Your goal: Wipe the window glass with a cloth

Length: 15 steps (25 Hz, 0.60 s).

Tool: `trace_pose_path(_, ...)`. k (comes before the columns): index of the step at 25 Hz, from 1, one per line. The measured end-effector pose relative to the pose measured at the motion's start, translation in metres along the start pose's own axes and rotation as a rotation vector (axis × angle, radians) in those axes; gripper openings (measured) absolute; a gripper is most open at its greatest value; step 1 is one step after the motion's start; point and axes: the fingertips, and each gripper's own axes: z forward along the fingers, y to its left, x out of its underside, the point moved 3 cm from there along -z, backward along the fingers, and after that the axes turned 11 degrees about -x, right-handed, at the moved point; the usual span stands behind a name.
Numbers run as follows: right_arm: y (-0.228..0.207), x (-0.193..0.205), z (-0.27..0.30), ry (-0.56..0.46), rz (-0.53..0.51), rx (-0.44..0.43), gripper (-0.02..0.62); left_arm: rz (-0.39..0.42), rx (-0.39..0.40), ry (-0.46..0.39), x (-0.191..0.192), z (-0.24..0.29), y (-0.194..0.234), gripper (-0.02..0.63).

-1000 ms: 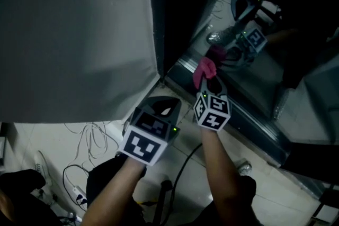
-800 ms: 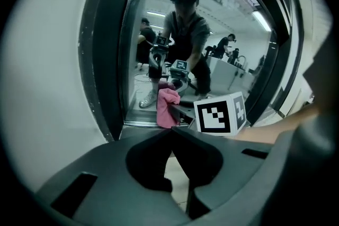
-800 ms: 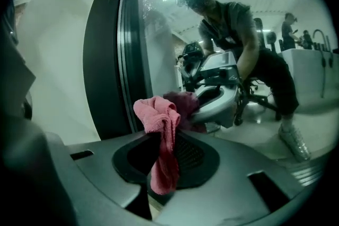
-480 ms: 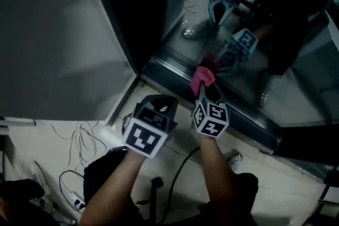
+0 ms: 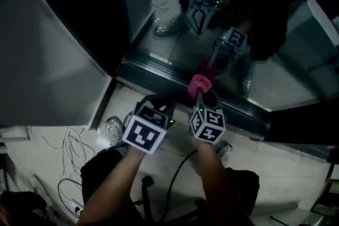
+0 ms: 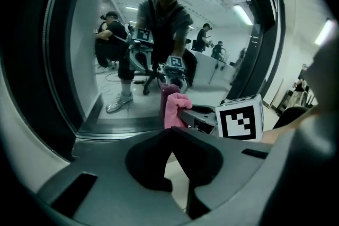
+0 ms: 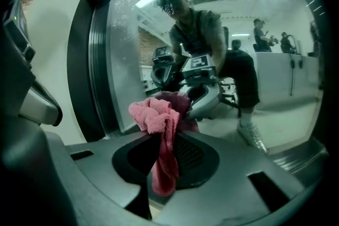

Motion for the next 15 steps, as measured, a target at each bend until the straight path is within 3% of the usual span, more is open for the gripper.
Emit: trace_pose_path(15, -0.115, 0.008, -0.094, -0.021, 0.044, 0.155, 0.063, 0.116, 0.108, 0.003, -0.009, 0.057, -0.11, 0.002)
